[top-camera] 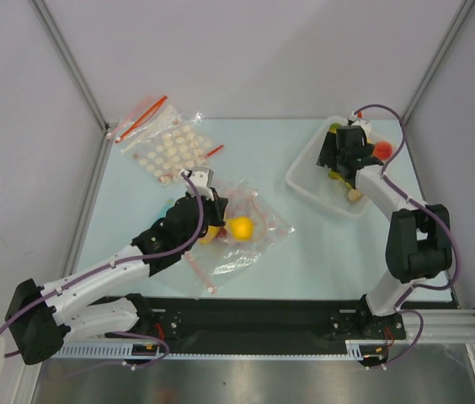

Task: Place the food in the zip-top bag and seal the zipper
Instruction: Pick up the fake vegetable from the bin.

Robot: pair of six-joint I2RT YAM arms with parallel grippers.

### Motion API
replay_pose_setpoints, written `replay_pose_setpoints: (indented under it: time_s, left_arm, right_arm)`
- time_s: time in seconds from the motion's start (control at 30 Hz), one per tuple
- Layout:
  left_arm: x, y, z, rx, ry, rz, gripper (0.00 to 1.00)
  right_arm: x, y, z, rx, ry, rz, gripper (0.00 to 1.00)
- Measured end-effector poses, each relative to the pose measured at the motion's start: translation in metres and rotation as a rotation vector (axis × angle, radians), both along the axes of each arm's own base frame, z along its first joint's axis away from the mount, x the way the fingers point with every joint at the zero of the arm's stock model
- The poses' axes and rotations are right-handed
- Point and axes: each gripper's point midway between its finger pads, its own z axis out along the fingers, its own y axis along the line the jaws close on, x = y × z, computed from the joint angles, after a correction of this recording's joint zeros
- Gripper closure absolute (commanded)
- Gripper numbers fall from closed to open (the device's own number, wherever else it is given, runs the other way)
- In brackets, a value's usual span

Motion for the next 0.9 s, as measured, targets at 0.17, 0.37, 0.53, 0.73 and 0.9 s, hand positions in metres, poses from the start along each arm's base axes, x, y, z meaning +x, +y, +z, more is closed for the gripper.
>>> replay_pose_setpoints:
  time_s: [0.17, 0.37, 0.53, 0.73, 0.9]
  left_arm:
    - [0.0, 0.0, 0.0, -0.001, -0.001, 0.0, 1.0]
    - [0.0, 0.0, 0.0, -0.001, 0.0, -0.001, 1.0]
    - [-0.001, -0.002, 0.0, -0.003, 0.003, -0.014, 1.0]
    - [-0.002, -0.004, -0.001, -0.004, 0.006, -0.021, 1.0]
    - [-0.002, -0.004, -0.001, -0.004, 0.007, -0.024, 1.0]
  right_arm:
    - [0.018, -0.038, -0.016, -0.011, 0.048, -0.116, 0.05]
    - [0.028, -0.048, -0.019, -0.043, 0.059, -0.146, 0.06]
    - [0.048, -0.054, 0.006, -0.113, -0.008, -0.147, 0.08]
    - [0.065, -0.059, 0.028, -0.169, -0.065, -0.118, 0.11]
    - [0.101, -0.064, 0.049, -0.189, -0.118, -0.126, 0.23]
